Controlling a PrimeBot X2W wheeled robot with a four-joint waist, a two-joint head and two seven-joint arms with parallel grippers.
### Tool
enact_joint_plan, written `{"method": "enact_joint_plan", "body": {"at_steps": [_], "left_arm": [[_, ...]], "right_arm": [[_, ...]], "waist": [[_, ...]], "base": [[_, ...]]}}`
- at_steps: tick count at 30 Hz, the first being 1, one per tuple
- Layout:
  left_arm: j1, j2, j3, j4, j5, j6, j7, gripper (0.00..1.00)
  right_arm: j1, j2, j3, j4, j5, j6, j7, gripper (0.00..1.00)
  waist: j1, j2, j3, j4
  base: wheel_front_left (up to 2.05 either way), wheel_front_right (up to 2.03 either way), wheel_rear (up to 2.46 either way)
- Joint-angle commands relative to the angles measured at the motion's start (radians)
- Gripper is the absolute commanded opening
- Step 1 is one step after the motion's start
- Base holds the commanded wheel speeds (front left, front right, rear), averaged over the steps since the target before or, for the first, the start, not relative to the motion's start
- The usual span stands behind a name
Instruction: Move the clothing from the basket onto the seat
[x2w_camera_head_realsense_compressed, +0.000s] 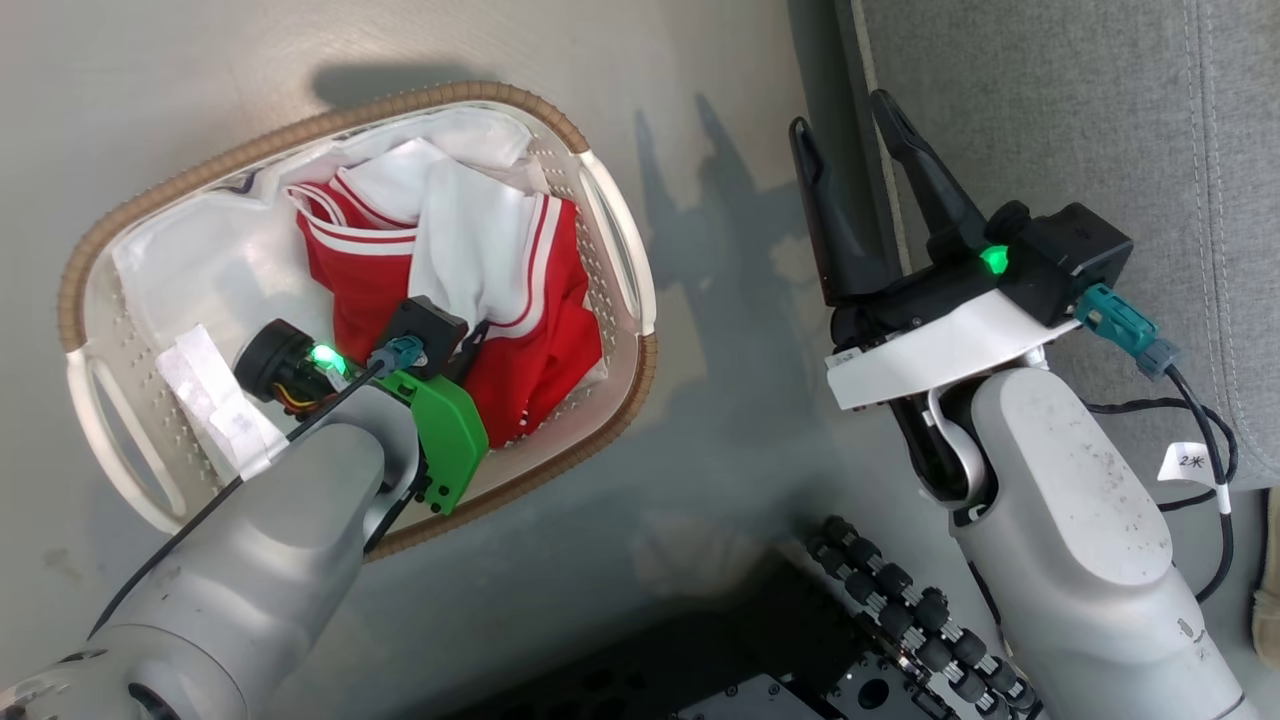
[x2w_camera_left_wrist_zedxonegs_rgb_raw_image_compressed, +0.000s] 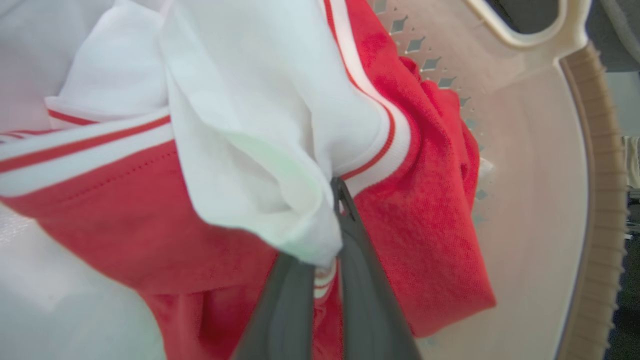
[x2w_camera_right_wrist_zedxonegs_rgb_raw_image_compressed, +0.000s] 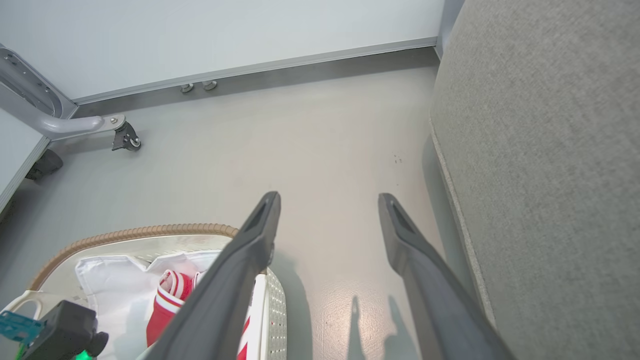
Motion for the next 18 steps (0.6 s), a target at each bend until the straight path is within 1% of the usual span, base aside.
{"method": "enact_joint_plan", "body": {"at_steps": [1,7,13,18], "left_arm": [[0.007,0.005,0.001,-0.007,-0.014,0.002,-0.010,0.00],[0.041,0.008,0.001,-0.036,-0.056,0.002,-0.016,0.00],[0.074,-0.002,0.015,-0.081,-0.111,0.002,-0.017,0.00],[0.115,-0.008,0.068,-0.126,-0.103,0.002,-0.017,0.00]], "right_arm": [[0.000,-0.003,-0.009,0.007,-0.009,-0.001,-0.002,1.00],[0.021,-0.003,-0.038,0.035,-0.038,-0.001,-0.002,1.00],[0.053,-0.004,-0.063,0.068,-0.068,-0.001,-0.002,1.00],[0.088,-0.004,-0.085,0.095,-0.084,-0.001,-0.002,1.00]], "waist": [[0.0000,0.0000,-0.023,0.013],[0.0000,0.0000,-0.107,0.044],[0.0000,0.0000,-0.210,0.089],[0.0000,0.0000,-0.309,0.125]], "base": [[0.00,0.00,0.00],[0.00,0.00,0.00],[0.00,0.00,0.00],[0.00,0.00,0.00]]}}
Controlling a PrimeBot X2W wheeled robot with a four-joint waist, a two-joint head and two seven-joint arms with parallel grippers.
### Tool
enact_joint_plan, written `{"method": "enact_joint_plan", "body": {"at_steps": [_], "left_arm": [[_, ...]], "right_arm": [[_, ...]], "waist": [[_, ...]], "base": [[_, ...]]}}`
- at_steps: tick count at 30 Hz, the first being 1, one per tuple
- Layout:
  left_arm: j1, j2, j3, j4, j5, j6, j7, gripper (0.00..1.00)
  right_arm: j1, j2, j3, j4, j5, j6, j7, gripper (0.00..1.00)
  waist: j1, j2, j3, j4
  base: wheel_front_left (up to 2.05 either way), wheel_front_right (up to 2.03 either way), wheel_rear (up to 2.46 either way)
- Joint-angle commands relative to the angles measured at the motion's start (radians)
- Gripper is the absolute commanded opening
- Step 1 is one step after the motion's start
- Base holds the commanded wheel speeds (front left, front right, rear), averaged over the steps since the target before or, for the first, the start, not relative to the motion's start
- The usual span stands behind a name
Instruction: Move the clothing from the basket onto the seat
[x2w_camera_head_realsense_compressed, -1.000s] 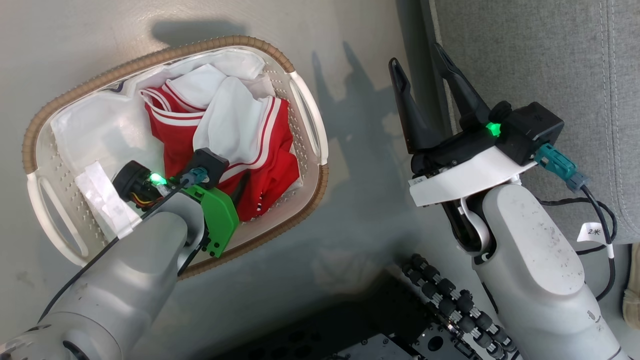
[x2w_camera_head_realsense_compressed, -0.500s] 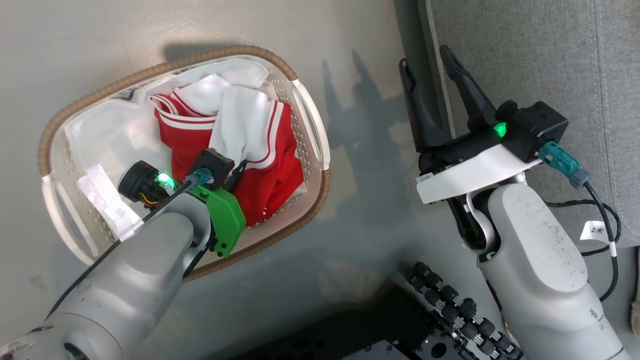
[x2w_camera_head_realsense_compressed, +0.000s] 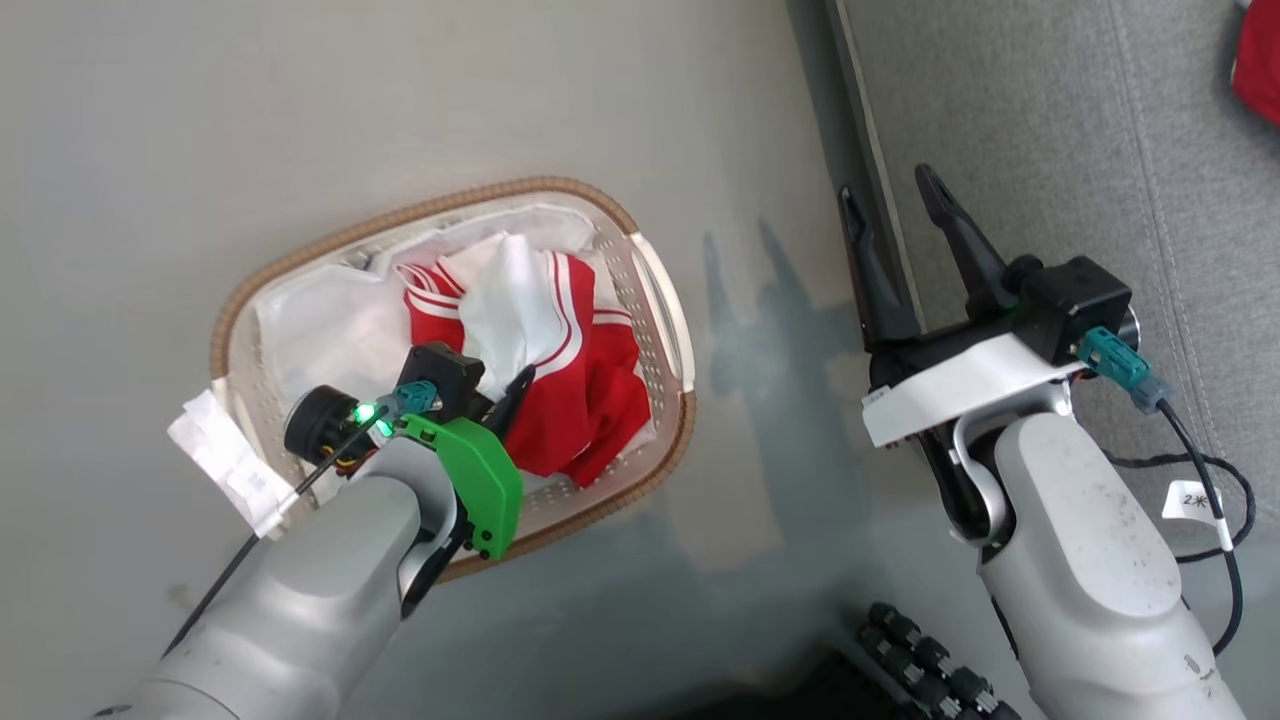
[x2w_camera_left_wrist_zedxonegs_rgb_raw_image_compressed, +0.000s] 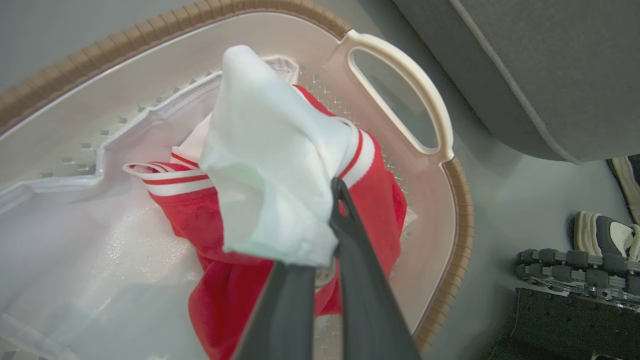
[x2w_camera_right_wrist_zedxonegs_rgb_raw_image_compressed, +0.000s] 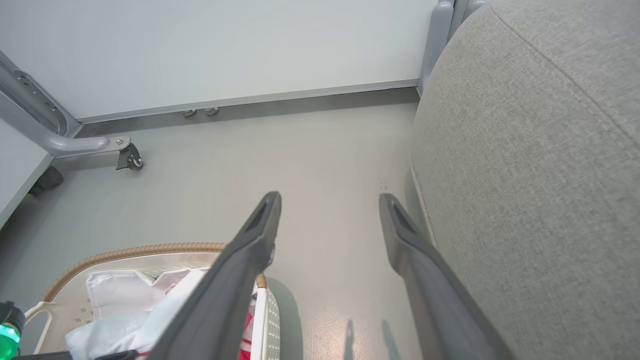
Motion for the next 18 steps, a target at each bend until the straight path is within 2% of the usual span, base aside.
{"method": "enact_joint_plan", "body": {"at_steps": [1,6,18], "left_arm": [[0.022,-0.006,0.024,-0.014,0.017,0.002,-0.003,0.00],[0.093,-0.017,0.129,-0.066,0.062,0.002,-0.003,0.00],[0.257,-0.047,0.409,-0.242,0.265,0.002,-0.002,0.00]], "right_arm": [[0.027,-0.005,-0.008,0.010,-0.011,-0.001,-0.002,1.00],[0.069,-0.005,-0.033,0.037,-0.038,-0.001,-0.002,1.00],[0.178,-0.005,-0.053,0.060,-0.077,-0.001,-0.002,1.00]], "waist": [[0.0001,0.0000,-0.116,0.063],[0.0001,0.0000,-0.208,0.105],[0.0001,0.0000,-0.400,0.175]], "base": [[0.00,0.00,0.00],[0.00,0.00,0.00],[0.00,0.00,0.00]]}}
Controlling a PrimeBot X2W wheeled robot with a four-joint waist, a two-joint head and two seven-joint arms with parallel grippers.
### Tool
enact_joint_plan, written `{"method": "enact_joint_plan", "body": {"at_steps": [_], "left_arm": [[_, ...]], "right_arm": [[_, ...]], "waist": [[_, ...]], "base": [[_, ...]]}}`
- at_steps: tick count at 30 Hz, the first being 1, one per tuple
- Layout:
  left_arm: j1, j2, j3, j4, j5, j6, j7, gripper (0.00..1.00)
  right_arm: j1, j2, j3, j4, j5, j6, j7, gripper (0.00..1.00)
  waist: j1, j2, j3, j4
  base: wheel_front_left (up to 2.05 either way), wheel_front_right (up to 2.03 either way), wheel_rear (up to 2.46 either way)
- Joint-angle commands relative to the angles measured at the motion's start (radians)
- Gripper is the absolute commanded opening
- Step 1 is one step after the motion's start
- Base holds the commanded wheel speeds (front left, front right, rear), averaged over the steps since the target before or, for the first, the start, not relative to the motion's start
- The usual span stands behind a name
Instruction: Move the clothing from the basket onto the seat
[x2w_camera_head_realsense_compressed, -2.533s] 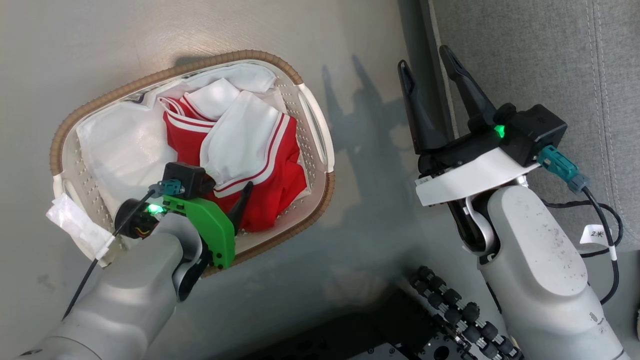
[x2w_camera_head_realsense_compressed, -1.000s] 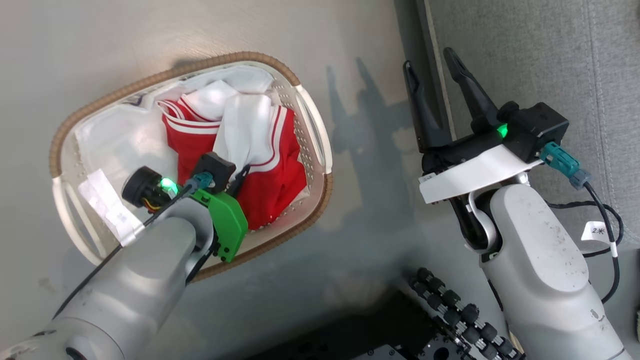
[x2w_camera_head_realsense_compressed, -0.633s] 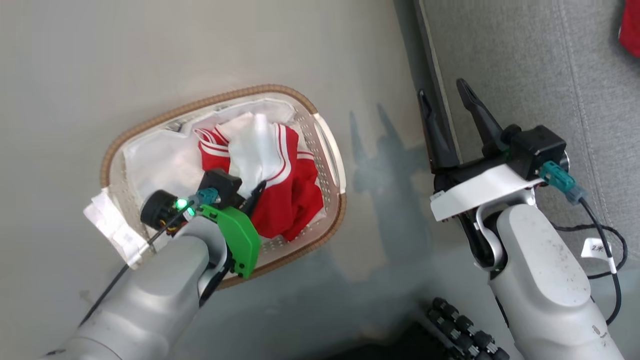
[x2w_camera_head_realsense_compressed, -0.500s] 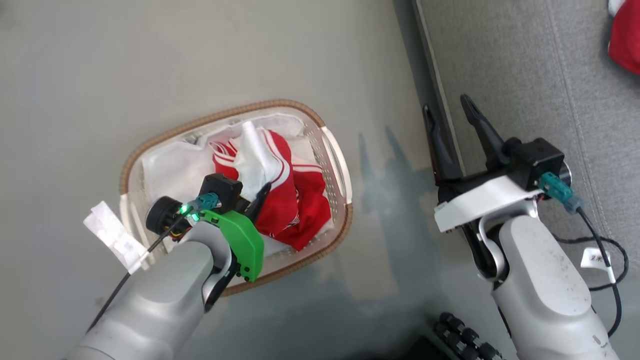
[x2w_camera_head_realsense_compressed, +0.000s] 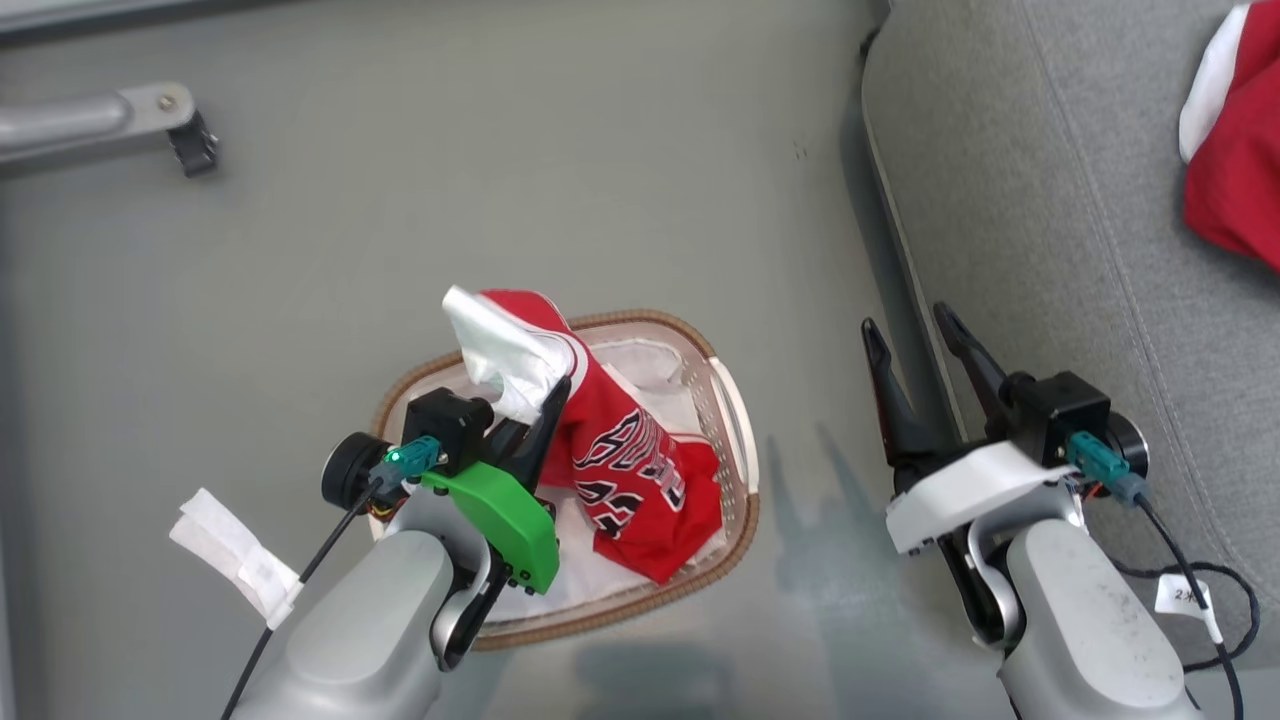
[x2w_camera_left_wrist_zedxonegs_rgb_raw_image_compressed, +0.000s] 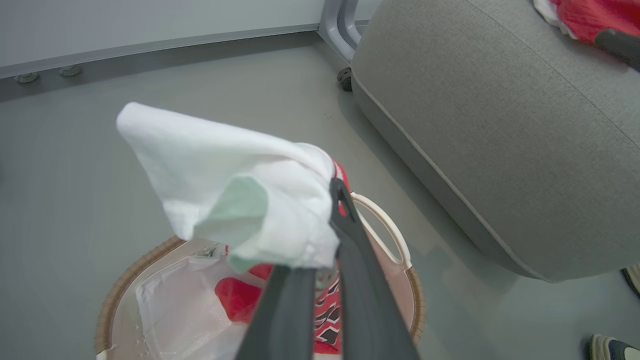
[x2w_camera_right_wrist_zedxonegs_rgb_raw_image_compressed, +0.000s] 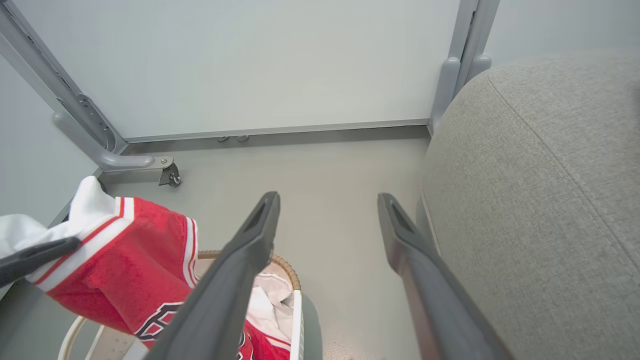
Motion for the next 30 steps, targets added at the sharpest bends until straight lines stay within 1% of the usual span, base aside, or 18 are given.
{"method": "enact_joint_plan", "body": {"at_steps": [1,8,14,22,30], "left_arm": [[0.023,-0.007,0.021,-0.020,0.025,0.002,-0.001,0.00],[0.078,-0.023,0.128,-0.132,0.108,0.002,-0.001,0.00],[0.097,-0.032,0.190,-0.235,0.158,0.002,0.000,0.00],[0.061,-0.036,0.238,-0.374,0.211,0.002,-0.001,0.00],[-0.013,-0.030,0.272,-0.483,0.232,0.002,-0.001,0.00]], "right_arm": [[0.027,-0.005,-0.003,0.002,-0.007,-0.001,-0.002,1.00],[0.093,-0.005,-0.003,0.018,0.000,-0.001,-0.002,1.00],[0.138,-0.005,-0.002,0.026,0.006,-0.001,-0.002,1.00],[0.188,-0.005,-0.011,0.032,0.014,-0.001,-0.002,1.00],[0.227,-0.005,-0.032,0.035,0.011,-0.001,-0.002,1.00]], "waist": [[0.0001,0.0000,-0.105,0.061],[0.0001,0.0000,-0.196,0.080],[0.0001,0.0000,-0.259,0.080],[0.0001,0.0000,-0.310,0.082],[0.0001,0.0000,-0.332,0.090]], "base": [[0.00,0.00,0.00],[0.00,0.00,0.00],[0.00,0.00,0.00],[0.00,0.00,0.00],[0.00,0.00,0.00]]}}
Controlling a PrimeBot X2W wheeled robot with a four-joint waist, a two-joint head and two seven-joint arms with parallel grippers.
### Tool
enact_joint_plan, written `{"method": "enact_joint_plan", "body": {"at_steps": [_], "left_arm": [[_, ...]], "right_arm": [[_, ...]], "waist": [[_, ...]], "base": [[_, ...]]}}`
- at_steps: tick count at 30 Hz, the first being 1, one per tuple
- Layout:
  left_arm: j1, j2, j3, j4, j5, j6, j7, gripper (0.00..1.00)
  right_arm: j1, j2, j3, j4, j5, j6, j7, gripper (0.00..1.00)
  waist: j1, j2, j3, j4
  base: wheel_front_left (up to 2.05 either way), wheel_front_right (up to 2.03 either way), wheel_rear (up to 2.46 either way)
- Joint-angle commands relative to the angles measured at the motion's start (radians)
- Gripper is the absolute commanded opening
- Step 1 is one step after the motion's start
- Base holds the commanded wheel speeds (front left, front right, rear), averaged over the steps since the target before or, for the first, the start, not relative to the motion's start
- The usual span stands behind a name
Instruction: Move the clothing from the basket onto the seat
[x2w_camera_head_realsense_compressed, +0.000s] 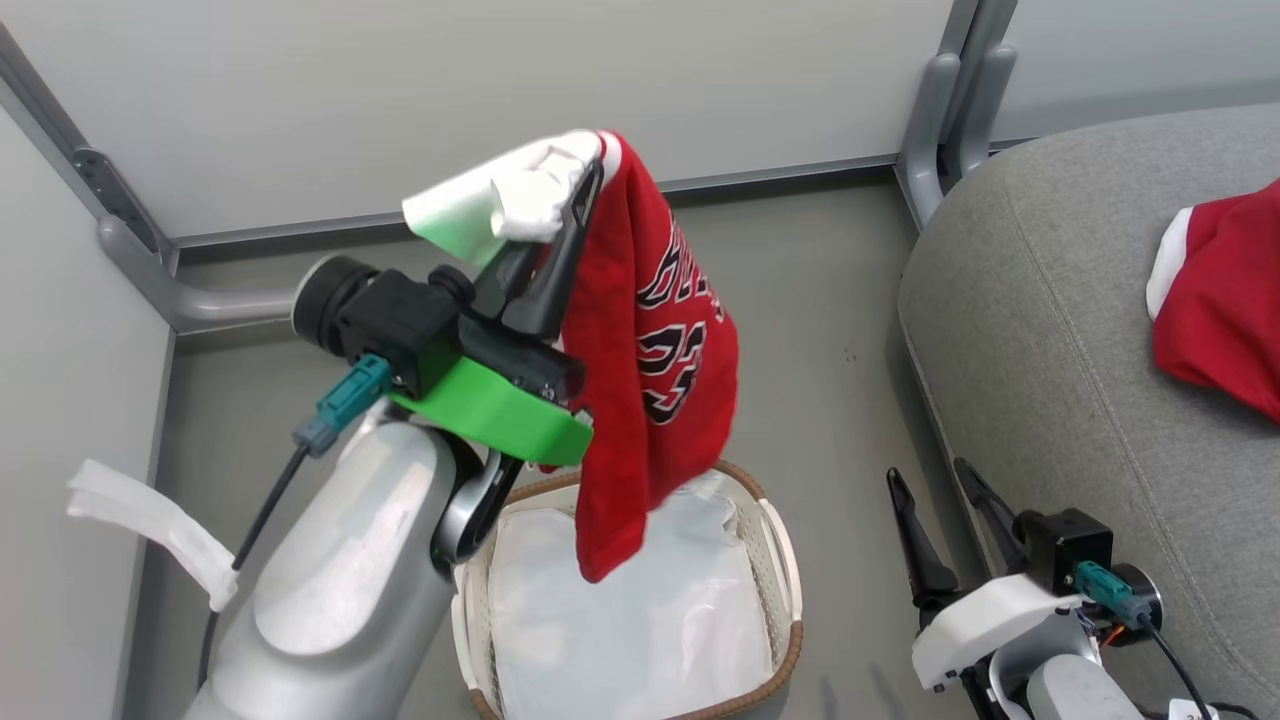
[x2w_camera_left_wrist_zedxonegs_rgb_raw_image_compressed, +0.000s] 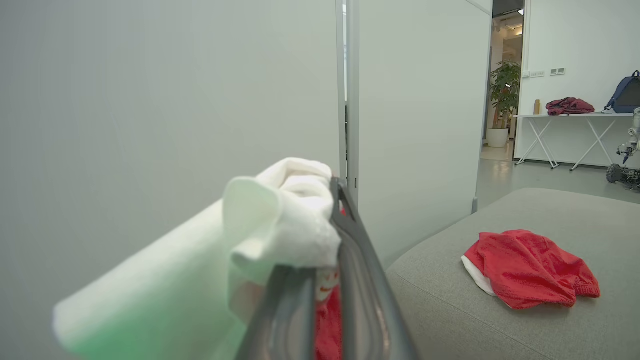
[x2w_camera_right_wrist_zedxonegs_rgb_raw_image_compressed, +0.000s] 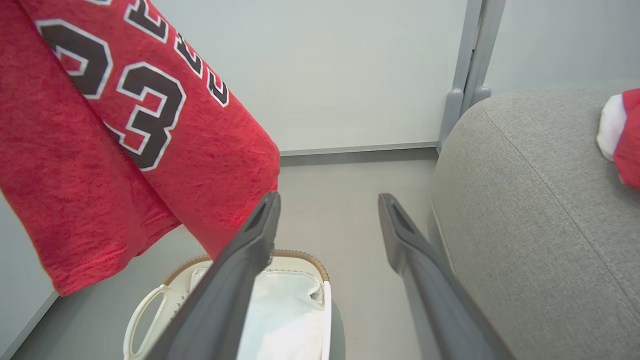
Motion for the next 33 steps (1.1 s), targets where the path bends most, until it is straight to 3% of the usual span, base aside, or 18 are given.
{"method": "enact_joint_plan", "body": {"at_steps": [1,13,23,33], "left_arm": [[-0.022,0.006,0.010,-0.011,0.004,0.002,-0.001,0.00],[-0.032,-0.021,0.024,-0.066,0.013,0.002,-0.001,0.00],[-0.009,-0.028,0.002,-0.071,0.000,0.002,-0.001,0.00],[-0.005,-0.038,-0.024,-0.067,-0.006,0.002,-0.001,0.00]], "right_arm": [[0.019,-0.004,-0.003,0.004,-0.001,-0.001,-0.002,1.00],[-0.005,-0.004,0.039,-0.023,0.011,-0.001,-0.002,1.00],[-0.191,-0.004,0.244,-0.134,-0.016,-0.001,-0.002,1.00],[-0.449,-0.027,0.412,-0.126,-0.006,-0.001,-0.002,1.00]], "waist": [[0.0001,0.0000,-0.004,0.002],[0.0001,0.0000,-0.010,0.000],[0.0001,0.0000,0.003,0.005],[0.0001,0.0000,0.015,0.019]], "base": [[0.00,0.00,0.00],[0.00,0.00,0.00],[0.00,0.00,0.00],[0.00,0.00,0.00]]}}
